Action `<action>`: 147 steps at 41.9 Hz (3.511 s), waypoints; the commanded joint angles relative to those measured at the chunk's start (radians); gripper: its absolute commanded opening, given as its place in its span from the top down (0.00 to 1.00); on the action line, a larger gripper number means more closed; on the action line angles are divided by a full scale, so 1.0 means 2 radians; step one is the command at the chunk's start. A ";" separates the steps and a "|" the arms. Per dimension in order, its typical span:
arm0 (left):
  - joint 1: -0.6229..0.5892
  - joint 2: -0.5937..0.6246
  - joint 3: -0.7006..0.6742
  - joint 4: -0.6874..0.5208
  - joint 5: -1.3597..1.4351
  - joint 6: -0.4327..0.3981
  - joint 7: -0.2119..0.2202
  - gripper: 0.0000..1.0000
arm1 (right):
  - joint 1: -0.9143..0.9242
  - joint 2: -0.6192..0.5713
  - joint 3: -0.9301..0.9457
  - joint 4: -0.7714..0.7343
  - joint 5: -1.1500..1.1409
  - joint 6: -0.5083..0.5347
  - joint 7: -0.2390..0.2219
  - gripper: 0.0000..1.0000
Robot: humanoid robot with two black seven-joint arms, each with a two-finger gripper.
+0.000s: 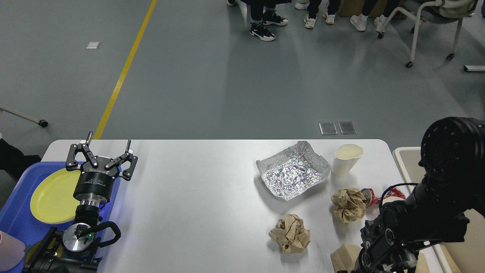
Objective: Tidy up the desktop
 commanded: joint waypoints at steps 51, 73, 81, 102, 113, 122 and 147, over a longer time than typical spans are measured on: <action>0.000 0.000 0.000 0.000 0.000 0.000 0.000 0.04 | 0.273 -0.105 -0.006 0.080 0.074 0.278 0.005 1.00; 0.000 0.000 0.000 0.000 0.000 0.000 0.000 0.04 | 0.551 -0.142 -0.128 0.077 0.147 0.404 0.073 1.00; 0.000 0.000 0.000 0.000 0.000 0.000 0.000 0.04 | 0.551 -0.118 -0.157 0.069 0.160 0.369 0.109 1.00; 0.000 0.000 0.000 0.000 0.000 0.000 0.000 0.04 | 0.446 -0.152 -0.240 -0.008 0.154 0.262 0.105 1.00; 0.000 0.000 0.000 0.000 0.000 0.000 0.000 0.04 | 0.262 -0.215 -0.224 -0.178 0.152 0.251 0.103 1.00; 0.000 0.000 0.000 0.000 0.000 0.000 0.000 0.04 | -0.001 -0.240 -0.133 -0.408 0.163 0.232 0.103 1.00; 0.000 0.000 0.000 0.000 0.000 0.000 -0.001 0.04 | -0.382 -0.192 0.077 -0.718 0.163 0.025 0.087 1.00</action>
